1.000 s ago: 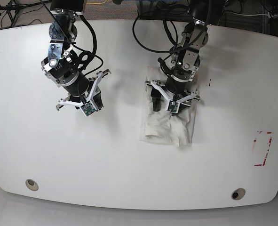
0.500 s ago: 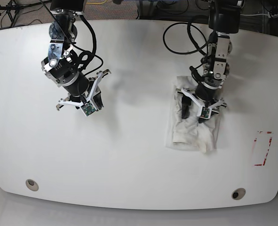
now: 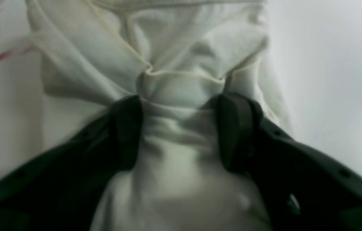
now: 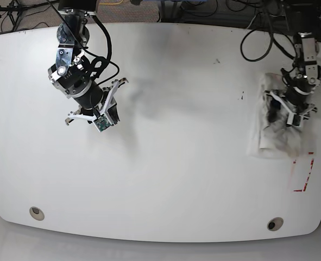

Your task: Fold the T-shirt properly

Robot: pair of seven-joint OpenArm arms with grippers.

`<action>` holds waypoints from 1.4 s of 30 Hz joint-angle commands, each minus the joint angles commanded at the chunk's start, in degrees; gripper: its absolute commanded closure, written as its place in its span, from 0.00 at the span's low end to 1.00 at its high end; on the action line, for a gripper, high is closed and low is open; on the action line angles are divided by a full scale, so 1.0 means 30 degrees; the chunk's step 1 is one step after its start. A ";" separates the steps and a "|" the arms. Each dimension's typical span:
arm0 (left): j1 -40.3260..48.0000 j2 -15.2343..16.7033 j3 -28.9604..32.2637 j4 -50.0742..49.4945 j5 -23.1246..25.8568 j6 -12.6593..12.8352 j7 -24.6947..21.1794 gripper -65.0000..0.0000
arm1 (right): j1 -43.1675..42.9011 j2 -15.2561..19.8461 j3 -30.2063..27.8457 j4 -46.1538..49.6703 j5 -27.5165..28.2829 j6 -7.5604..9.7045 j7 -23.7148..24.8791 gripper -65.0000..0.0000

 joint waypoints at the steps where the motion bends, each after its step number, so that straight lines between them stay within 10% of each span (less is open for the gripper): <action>1: 0.0234 -0.0381 -0.0322 0.0000 0.0000 -0.0029 0.0000 0.46 | -0.0059 -0.0059 -0.0029 0.0000 0.0000 0.0000 0.0000 0.89; 18: 0.0147 -0.3282 -0.1436 0.0176 -0.0088 -0.0176 0.0000 0.46 | -0.0791 -0.0088 -0.0059 0.0000 0.0029 0.0000 0.0088 0.89; 29: -0.1495 -0.3810 -0.1436 0.0967 0.0000 -0.3106 0.0352 0.46 | -0.1260 -0.0088 -0.0117 -0.0352 -0.0147 0.0000 0.1319 0.89; 38: -0.1289 -0.1670 -0.1465 0.5919 0.0059 -0.3018 0.0733 0.46 | -0.1817 0.0410 0.0176 -0.0527 -0.0234 -0.0132 0.4103 0.89; 42: -0.1260 0.0117 -0.1465 0.7502 0.0059 -0.2667 -0.0029 0.46 | -0.2344 0.0352 0.0762 -0.0527 -0.1026 -0.1099 0.5392 0.89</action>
